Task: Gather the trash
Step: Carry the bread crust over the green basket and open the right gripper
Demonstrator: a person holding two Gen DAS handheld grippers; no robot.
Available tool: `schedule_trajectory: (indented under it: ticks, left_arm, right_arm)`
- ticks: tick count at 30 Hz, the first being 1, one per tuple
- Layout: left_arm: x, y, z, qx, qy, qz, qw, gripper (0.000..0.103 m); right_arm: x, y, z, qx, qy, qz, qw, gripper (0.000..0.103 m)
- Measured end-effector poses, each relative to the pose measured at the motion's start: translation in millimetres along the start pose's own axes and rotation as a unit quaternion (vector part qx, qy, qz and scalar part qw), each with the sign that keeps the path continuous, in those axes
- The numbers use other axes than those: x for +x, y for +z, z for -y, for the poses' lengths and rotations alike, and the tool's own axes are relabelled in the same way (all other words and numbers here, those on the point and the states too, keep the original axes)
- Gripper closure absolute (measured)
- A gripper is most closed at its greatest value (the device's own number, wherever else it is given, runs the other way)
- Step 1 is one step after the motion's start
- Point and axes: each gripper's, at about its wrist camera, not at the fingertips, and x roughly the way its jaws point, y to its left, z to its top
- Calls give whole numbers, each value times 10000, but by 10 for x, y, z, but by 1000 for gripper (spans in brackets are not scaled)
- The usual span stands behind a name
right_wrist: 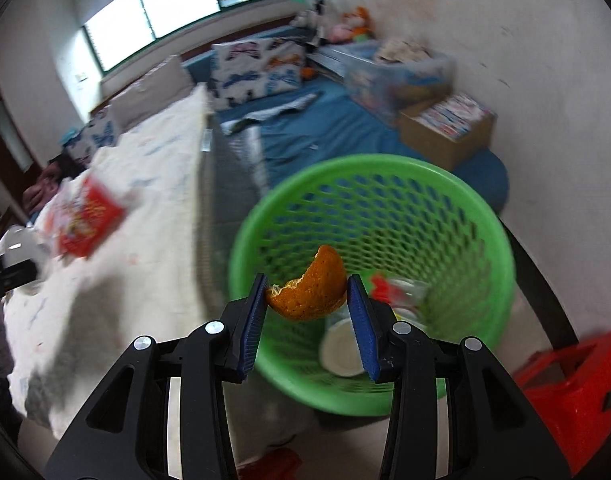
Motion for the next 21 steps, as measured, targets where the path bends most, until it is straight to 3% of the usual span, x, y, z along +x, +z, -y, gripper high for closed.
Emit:
schedule_trajectory:
  ticks: [6,16,21]
  left_arm:
    - [139,90,146,126,-24,-112,9999,40]
    - [303,170,297,205,-63,-245,9995,40]
    - [389,186,374,264,-115,-292,9992,40]
  right_arm:
    - [279,0,281,269,-139,-250,9992,61]
    - [655,114,370,503,-159,-381,9979,59]
    - [675,146,378,484,-190,-323,9981,49]
